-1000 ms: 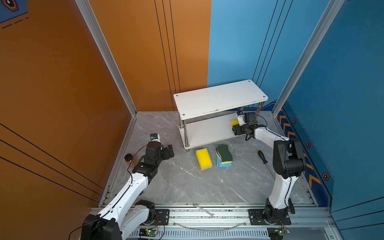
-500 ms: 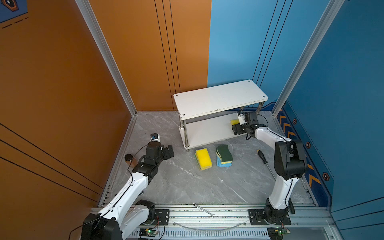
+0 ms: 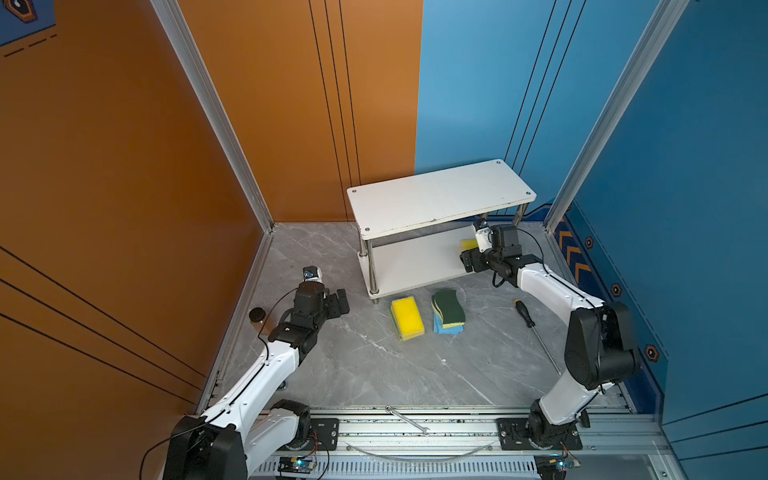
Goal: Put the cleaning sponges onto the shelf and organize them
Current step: 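Withdraw the right gripper and move it over the second yellow sponge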
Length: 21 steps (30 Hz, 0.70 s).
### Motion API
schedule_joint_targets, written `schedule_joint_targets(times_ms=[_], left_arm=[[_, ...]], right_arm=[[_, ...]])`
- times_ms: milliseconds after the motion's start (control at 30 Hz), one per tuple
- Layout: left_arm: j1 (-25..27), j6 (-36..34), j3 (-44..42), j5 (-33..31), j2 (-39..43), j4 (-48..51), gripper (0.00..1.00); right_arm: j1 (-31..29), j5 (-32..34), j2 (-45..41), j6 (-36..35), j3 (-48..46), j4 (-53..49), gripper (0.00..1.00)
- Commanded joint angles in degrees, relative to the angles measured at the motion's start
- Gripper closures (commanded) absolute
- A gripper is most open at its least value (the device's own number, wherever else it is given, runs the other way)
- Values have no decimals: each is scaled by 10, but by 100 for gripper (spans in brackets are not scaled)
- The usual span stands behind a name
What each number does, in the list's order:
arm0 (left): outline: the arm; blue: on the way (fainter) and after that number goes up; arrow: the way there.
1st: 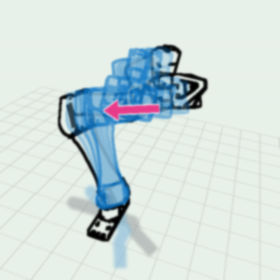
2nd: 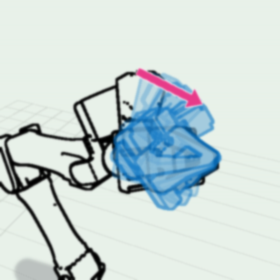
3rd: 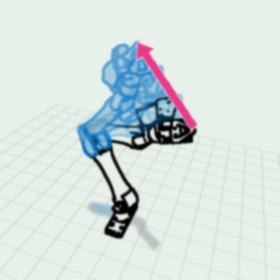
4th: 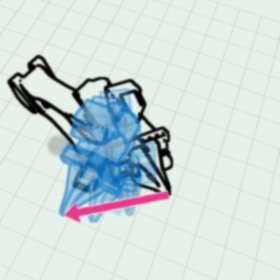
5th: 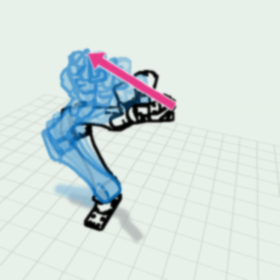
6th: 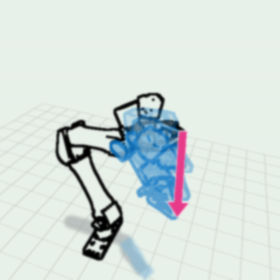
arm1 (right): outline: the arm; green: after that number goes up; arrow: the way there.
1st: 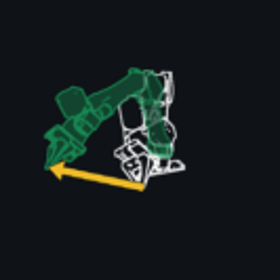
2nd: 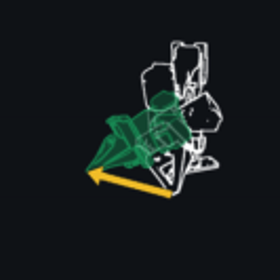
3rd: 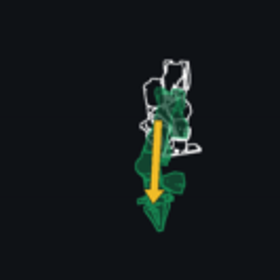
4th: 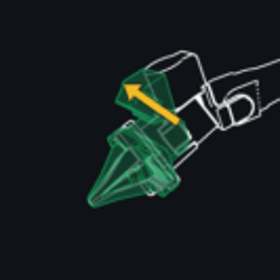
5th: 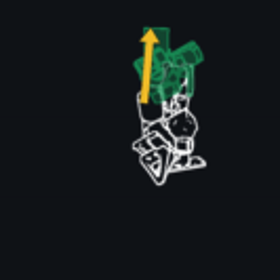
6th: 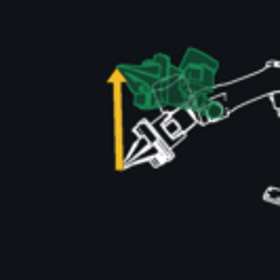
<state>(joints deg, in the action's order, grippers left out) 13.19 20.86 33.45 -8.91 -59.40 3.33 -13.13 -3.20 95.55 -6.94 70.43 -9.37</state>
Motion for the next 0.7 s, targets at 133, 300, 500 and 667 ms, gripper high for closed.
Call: schedule_joint_targets(times_ms=[133,300,500,667], left_arm=[[3,2,-15,6,-16,-35,2],[3,7,-18,14,-31,-44,3],[4,14,-14,20,-42,-43,2],[6,18,-12,25,-47,-44,2]], right_arm=[[-54,-34,-84,78,-36,-67,4],[-115,-30,-125,141,-59,-104,2],[-198,-8,-143,242,-80,-134,1],[-266,22,-143,302,-93,-137,0]])
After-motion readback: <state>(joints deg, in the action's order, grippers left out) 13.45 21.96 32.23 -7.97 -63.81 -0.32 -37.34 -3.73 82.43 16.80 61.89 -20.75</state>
